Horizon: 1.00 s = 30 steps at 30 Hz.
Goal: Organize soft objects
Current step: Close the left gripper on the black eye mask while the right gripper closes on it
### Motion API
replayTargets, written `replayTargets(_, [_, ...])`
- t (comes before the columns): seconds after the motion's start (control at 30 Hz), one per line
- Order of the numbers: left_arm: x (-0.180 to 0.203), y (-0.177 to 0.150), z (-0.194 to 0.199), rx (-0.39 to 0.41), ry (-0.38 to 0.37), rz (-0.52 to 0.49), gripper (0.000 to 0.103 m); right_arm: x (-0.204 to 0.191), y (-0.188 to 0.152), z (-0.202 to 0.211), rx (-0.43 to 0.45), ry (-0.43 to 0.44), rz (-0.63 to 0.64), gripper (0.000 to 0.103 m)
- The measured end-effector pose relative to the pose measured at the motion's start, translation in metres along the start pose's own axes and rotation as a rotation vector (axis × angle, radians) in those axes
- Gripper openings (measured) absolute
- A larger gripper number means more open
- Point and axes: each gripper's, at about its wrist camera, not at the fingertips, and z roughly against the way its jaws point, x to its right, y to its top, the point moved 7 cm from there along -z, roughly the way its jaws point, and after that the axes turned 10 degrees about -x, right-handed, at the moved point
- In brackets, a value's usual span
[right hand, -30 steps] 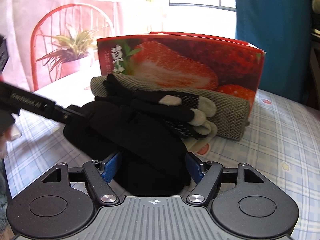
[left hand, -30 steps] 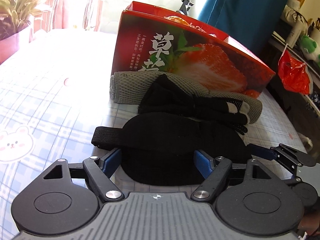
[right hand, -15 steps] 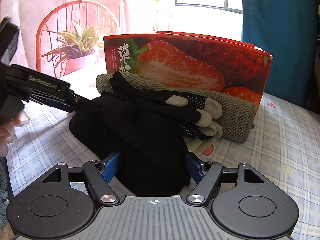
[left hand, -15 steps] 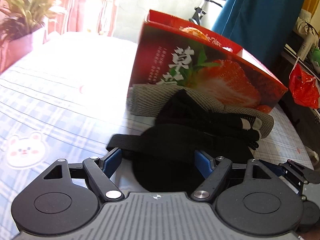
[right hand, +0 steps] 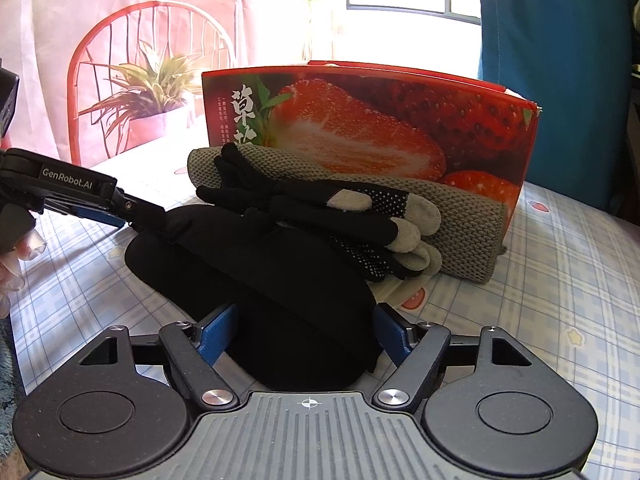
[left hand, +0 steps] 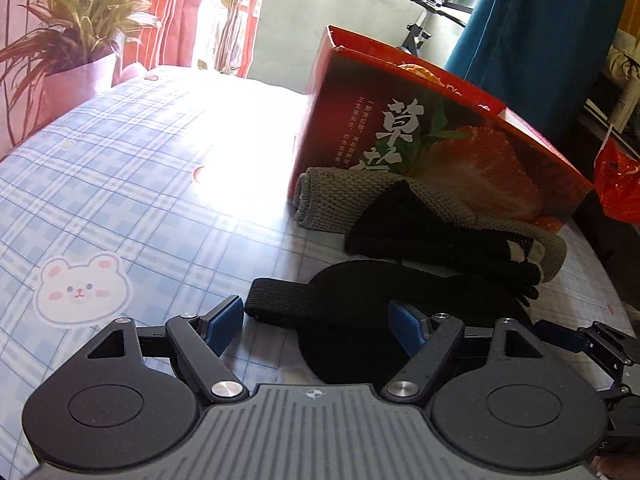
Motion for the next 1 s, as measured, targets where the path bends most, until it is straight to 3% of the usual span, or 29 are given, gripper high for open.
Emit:
replayTargets(0.23, [0.012,0.008,-0.012,0.017,-0.029,-0.053,0.088,-0.001,0.0,0.0,-0.001,0.001,0.009,0.072])
replayTargets(0.37, [0.023,0.006,-0.017,-0.003,0.021,-0.143,0.087,-0.001,0.0,-0.001,-0.005,0.0,0.011,0.073])
replayTargets(0.53, [0.028,0.0,-0.013,-0.011,0.026,-0.186,0.045,0.0,0.0,-0.001,-0.007,0.005,0.01,0.073])
replayTargets(0.6, [0.023,-0.004,-0.01,-0.01,0.049,-0.184,0.036,0.0,0.0,-0.001,-0.005,0.004,0.009,0.072])
replayTargets(0.73, [0.019,-0.012,-0.001,-0.017,0.056,-0.172,0.03,0.0,0.0,-0.001,-0.005,0.0,0.01,0.075])
replayTargets(1.0, [0.018,-0.018,0.004,-0.02,0.068,-0.187,0.031,0.006,-0.001,-0.002,-0.017,0.004,-0.036,0.079])
